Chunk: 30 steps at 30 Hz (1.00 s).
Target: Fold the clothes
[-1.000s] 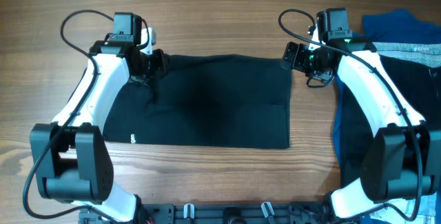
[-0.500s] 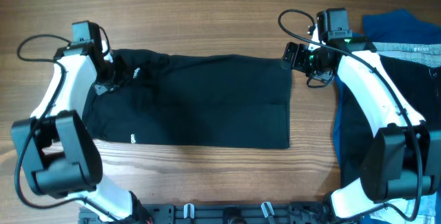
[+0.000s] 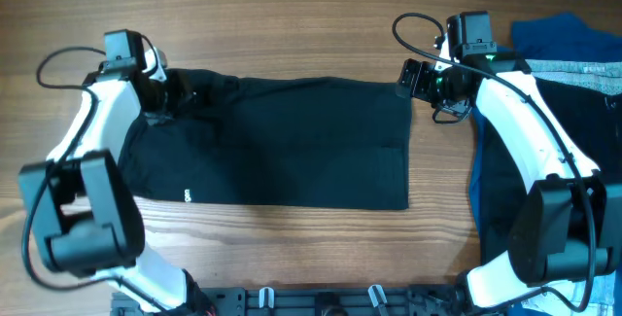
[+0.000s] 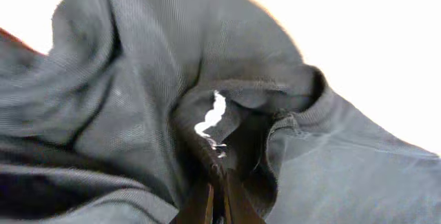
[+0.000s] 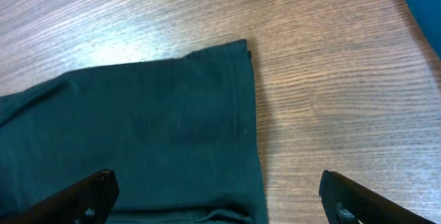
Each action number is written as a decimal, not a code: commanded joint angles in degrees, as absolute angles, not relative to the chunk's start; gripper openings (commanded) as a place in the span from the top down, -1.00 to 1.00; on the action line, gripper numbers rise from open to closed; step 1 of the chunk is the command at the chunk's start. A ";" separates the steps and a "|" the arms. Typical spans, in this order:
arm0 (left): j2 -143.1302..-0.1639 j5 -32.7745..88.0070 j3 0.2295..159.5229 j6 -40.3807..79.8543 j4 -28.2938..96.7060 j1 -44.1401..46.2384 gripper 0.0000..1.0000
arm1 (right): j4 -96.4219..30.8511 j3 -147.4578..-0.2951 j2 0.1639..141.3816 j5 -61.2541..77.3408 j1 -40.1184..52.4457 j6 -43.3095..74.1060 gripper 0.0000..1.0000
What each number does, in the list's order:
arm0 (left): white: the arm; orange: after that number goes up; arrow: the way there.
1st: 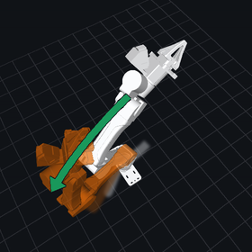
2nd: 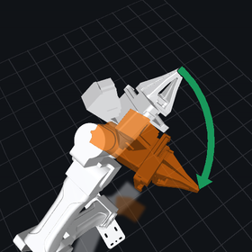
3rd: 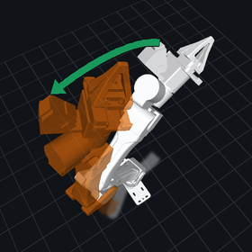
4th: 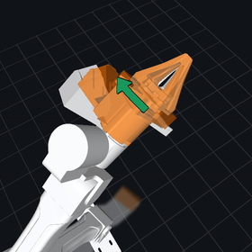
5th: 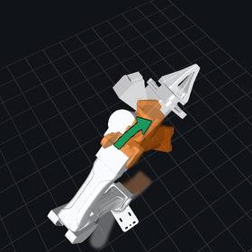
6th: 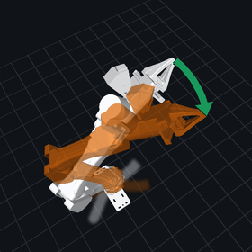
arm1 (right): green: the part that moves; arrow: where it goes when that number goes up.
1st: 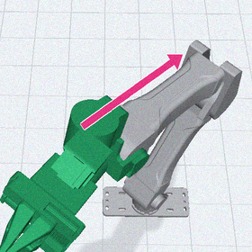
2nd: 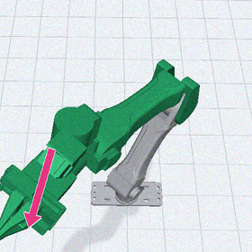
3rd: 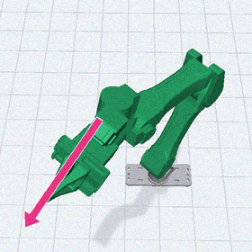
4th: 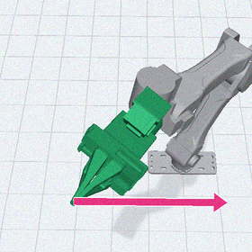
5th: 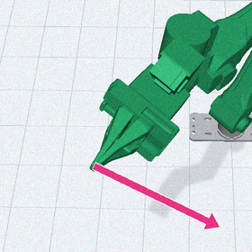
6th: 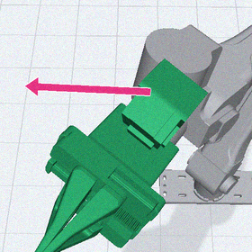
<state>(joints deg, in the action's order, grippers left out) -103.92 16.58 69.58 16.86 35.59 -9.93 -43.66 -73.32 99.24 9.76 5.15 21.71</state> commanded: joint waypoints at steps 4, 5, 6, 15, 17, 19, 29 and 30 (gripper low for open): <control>-97.51 10.76 69.41 15.40 42.92 -9.65 0.76 | -43.16 -73.47 99.92 8.29 4.86 20.99 -0.99; -97.51 9.82 69.41 15.42 45.28 -9.47 0.76 | -43.13 -73.47 99.92 8.29 4.86 21.02 -0.99; -97.51 8.32 69.41 15.42 47.48 -9.47 0.79 | -43.16 -73.47 99.92 8.29 4.86 21.02 -0.99; -97.51 4.43 69.41 15.44 47.55 -9.47 0.92 | -30.15 -70.74 104.97 8.58 5.06 21.04 -0.83; -97.51 4.43 69.41 15.46 46.94 -9.47 0.92 | -27.05 -70.74 109.16 8.60 5.06 21.02 -0.69; -97.51 4.43 69.41 15.44 46.54 -9.47 0.92 | -25.41 -70.74 112.25 8.56 5.06 20.97 -0.62; -97.51 4.43 69.41 15.44 46.00 -9.50 0.92 | -23.16 -70.76 115.57 15.11 5.06 17.37 0.13; -97.49 4.40 69.43 15.44 45.82 -9.50 0.92 | -23.00 -70.81 115.57 16.56 5.04 15.79 0.43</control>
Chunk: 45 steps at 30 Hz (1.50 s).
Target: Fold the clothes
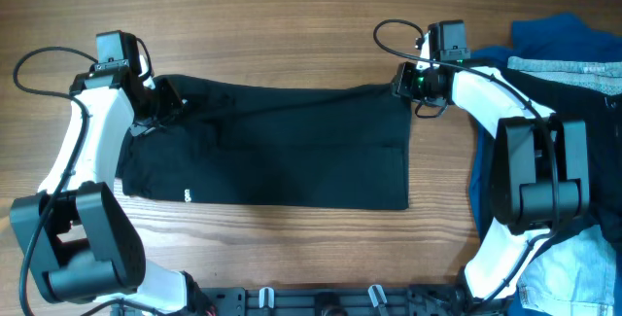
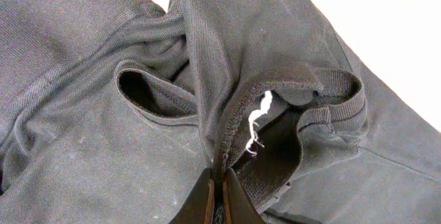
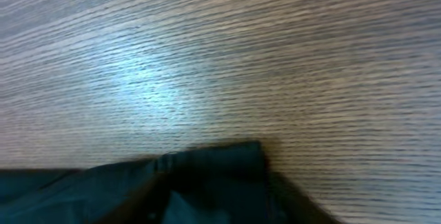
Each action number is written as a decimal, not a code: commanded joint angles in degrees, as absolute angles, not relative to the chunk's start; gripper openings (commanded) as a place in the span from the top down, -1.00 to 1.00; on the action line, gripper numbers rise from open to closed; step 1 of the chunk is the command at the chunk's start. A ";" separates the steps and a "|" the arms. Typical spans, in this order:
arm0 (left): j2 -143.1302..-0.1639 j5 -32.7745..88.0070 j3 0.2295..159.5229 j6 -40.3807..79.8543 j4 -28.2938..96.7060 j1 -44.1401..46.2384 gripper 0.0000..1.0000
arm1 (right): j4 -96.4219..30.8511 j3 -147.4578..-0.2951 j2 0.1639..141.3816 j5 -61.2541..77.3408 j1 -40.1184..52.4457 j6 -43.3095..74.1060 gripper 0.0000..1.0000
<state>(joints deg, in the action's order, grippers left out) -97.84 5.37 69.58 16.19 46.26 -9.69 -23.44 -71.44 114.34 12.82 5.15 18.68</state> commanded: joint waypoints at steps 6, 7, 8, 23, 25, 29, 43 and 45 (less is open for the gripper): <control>-96.99 4.38 69.80 15.20 44.77 -9.54 0.92 | -25.28 -71.57 110.00 16.36 4.47 15.00 0.91; -96.51 4.38 69.87 15.20 45.41 -9.54 0.92 | -26.26 -71.57 108.14 16.27 4.47 15.00 0.91; -95.92 4.38 69.87 15.22 46.02 -9.56 0.92 | -27.51 -71.57 106.04 16.08 4.47 15.03 0.91; -92.88 3.55 69.87 15.22 49.47 -11.46 0.92 | -33.17 -71.55 103.72 12.01 4.54 15.03 0.10; -92.88 3.64 69.87 15.31 48.90 -11.46 0.92 | -31.14 -71.55 104.75 12.03 4.54 15.20 -0.12; -92.88 5.10 69.87 15.46 47.99 -11.46 0.92 | -23.05 -71.55 110.98 18.44 4.71 18.00 -0.03; -92.88 5.08 69.87 15.44 47.31 -11.46 0.92 | -20.36 -71.55 116.49 22.55 7.55 15.09 0.39; -92.88 5.08 69.87 15.44 47.31 -11.46 0.92 | -20.29 -71.55 116.49 22.57 7.55 15.00 0.38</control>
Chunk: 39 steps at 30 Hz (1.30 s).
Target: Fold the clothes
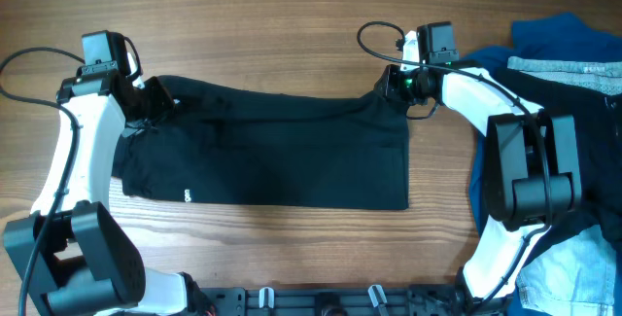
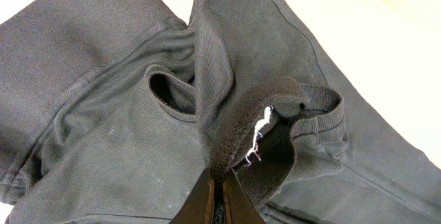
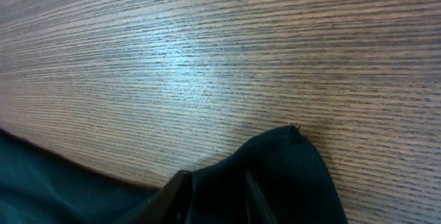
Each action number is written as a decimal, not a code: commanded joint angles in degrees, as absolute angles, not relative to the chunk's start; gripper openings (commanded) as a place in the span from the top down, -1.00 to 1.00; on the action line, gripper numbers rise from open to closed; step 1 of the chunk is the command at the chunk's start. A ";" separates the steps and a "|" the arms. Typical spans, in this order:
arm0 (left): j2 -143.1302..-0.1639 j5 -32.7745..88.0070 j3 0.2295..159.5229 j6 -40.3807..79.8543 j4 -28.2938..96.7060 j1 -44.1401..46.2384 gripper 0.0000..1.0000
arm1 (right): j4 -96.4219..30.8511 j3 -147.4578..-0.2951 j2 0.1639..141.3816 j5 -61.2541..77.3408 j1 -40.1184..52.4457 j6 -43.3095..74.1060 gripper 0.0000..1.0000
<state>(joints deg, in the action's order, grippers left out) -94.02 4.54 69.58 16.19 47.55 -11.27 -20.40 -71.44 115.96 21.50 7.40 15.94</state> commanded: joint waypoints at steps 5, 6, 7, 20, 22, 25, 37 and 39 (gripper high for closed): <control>-92.88 5.08 69.87 15.44 47.13 -11.46 0.92 | -20.43 -71.55 116.73 22.28 8.05 15.03 0.17; -92.88 5.08 69.87 15.44 47.11 -11.46 0.92 | -20.53 -71.55 116.92 22.31 8.75 15.11 0.44; -92.88 5.08 69.87 15.44 47.11 -11.49 0.92 | -20.29 -71.55 116.90 22.28 9.13 15.09 0.62; -90.21 7.40 70.54 15.42 48.58 -11.84 0.92 | -29.95 -71.77 102.87 22.28 4.25 18.22 0.92; -89.27 5.65 70.54 15.42 50.52 -12.60 0.92 | -33.87 -71.79 102.50 22.41 4.27 18.22 0.91; -88.71 3.03 70.52 15.42 55.79 -14.35 0.92 | -40.27 -71.77 102.52 22.55 4.32 17.98 0.91; -88.95 -3.11 68.23 17.23 60.97 -15.40 0.92 | -58.06 -70.30 102.54 21.85 8.86 14.83 0.91; -88.95 -3.57 68.23 17.21 61.41 -15.40 0.92 | -58.83 -68.69 102.54 21.78 9.82 16.14 0.91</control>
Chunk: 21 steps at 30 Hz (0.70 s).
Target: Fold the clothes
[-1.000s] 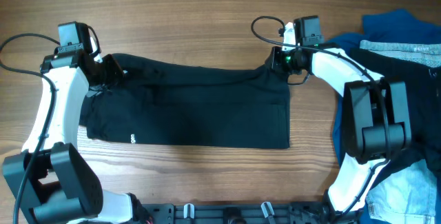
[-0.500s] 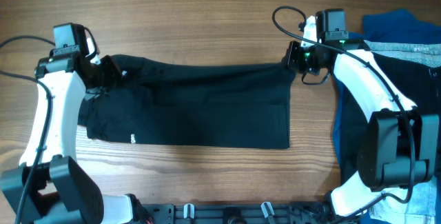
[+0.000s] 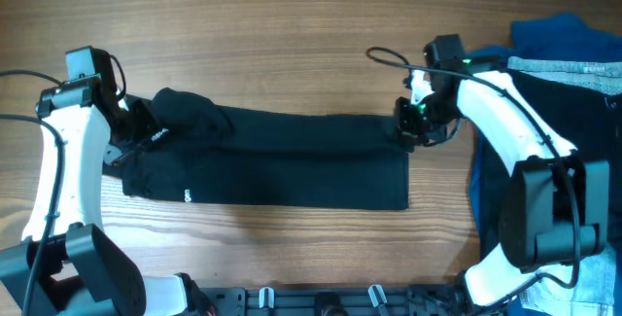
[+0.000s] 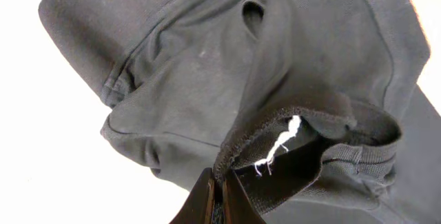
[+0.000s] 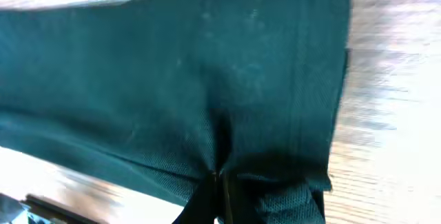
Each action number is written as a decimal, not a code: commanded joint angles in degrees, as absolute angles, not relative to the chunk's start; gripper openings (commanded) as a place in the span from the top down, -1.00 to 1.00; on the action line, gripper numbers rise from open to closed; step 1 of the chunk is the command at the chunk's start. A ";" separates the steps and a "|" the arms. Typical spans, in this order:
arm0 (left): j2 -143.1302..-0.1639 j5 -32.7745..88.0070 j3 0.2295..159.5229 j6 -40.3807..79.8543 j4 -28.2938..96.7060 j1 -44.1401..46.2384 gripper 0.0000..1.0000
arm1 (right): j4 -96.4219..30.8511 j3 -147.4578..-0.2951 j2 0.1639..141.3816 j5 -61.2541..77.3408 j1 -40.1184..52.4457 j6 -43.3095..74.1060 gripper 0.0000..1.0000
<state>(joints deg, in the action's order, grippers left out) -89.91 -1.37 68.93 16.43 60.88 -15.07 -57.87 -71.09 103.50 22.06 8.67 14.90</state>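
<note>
A black shirt (image 3: 282, 160) lies spread across the wooden table, its far edge folded forward into a long band. My left gripper (image 3: 146, 126) is shut on the shirt's collar (image 4: 289, 124) at the left end, where the cloth bunches up. My right gripper (image 3: 406, 126) is shut on the shirt's far right corner (image 5: 227, 162), held over the near part of the garment. In the right wrist view the fabric (image 5: 172, 72) looks dark green and stretches flat below the fingers.
A heap of other clothes, blue (image 3: 554, 34), grey (image 3: 573, 66) and dark, lies at the table's right edge beside the right arm. Bare wood (image 3: 272, 24) runs along the far side and the near side of the shirt.
Both grippers have moved toward the near edge with the shirt's far edge held. The shirt is now narrower front to back, its far part laid over the near part.
At first the left gripper held the collar while the right gripper stood open beyond the shirt's far right corner. Then the right gripper was down at that corner, then shut on it and lifting. Now both ends are drawn forward and the shirt is folded lengthwise.
</note>
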 commanded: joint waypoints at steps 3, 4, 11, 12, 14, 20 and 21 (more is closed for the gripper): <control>-88.95 -3.57 68.23 17.19 63.11 -15.40 0.92 | -59.00 -65.91 102.54 17.26 10.04 18.28 0.91; -88.95 -3.62 68.23 17.19 63.68 -15.40 0.92 | -59.18 -65.76 102.54 16.43 10.07 18.22 0.91; -88.95 -5.93 68.23 17.19 66.76 -15.40 0.92 | -60.90 -65.71 102.54 16.05 10.07 17.96 0.91; -88.95 -5.93 68.23 17.19 66.96 -15.40 0.92 | -60.93 -65.71 102.54 16.05 10.07 17.85 0.91; -88.95 -5.93 68.23 17.19 67.37 -15.40 0.86 | -60.88 -65.71 102.54 16.10 10.07 17.12 0.81; -88.95 -5.21 68.23 17.19 66.26 -15.40 0.17 | -59.31 -65.71 102.54 16.05 10.02 15.14 -0.08; -88.95 -3.77 68.23 17.19 65.56 -15.40 0.19 | -58.00 -65.71 102.54 16.08 9.96 15.38 -0.07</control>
